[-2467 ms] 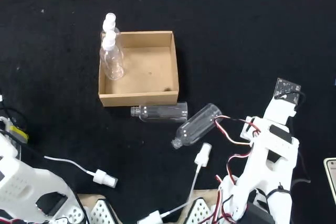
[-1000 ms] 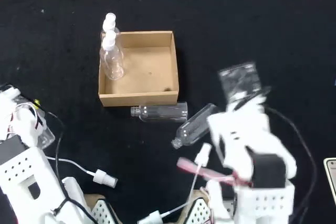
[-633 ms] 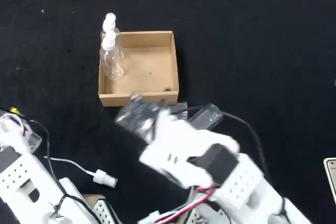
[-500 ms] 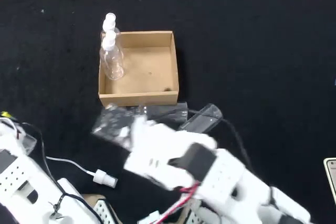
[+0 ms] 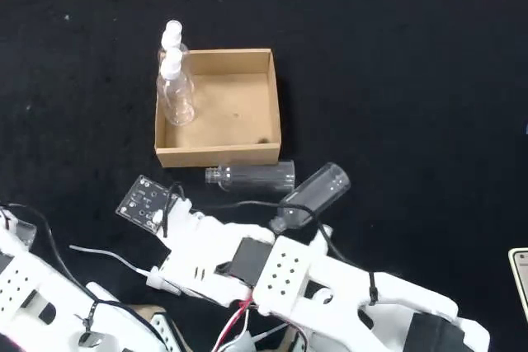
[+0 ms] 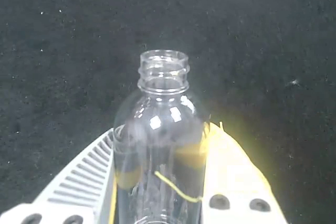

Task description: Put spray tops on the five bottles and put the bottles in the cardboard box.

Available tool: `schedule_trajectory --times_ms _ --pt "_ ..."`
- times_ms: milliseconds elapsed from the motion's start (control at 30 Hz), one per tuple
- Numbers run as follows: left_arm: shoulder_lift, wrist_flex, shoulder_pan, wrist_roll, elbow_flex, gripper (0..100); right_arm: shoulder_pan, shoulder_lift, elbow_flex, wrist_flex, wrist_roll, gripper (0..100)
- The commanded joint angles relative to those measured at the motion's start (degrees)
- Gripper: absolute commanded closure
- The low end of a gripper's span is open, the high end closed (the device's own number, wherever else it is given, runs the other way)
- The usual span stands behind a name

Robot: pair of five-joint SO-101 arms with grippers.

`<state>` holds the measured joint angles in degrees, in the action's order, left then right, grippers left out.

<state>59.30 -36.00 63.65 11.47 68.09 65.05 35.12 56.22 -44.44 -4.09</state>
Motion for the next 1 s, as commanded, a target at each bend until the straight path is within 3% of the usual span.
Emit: schedule_trajectory --times_ms 0,133,433,633,967 --pt "0.6 1.6 0.7 0.7 -0.5 97 0.9 -0.3 2.0 5.4 -0.6 81.1" --pt "-1.1 2.1 1.4 0.8 -2.1 97 3.5 -0.3 6.2 10.9 -0.6 81.1" --pt "-19.1 7.6 7.0 0.8 -8.0 97 6.2 -0.4 10.4 17.8 -0.7 81.1" --pt "-19.2 7.4 8.1 3.6 -8.2 97 6.2 -1.5 14.0 24.9 -2.5 81.1" --pt "-18.8 7.3 9.5 5.1 -8.0 97 6.1 -14.9 6.8 24.8 -2.4 81.1"
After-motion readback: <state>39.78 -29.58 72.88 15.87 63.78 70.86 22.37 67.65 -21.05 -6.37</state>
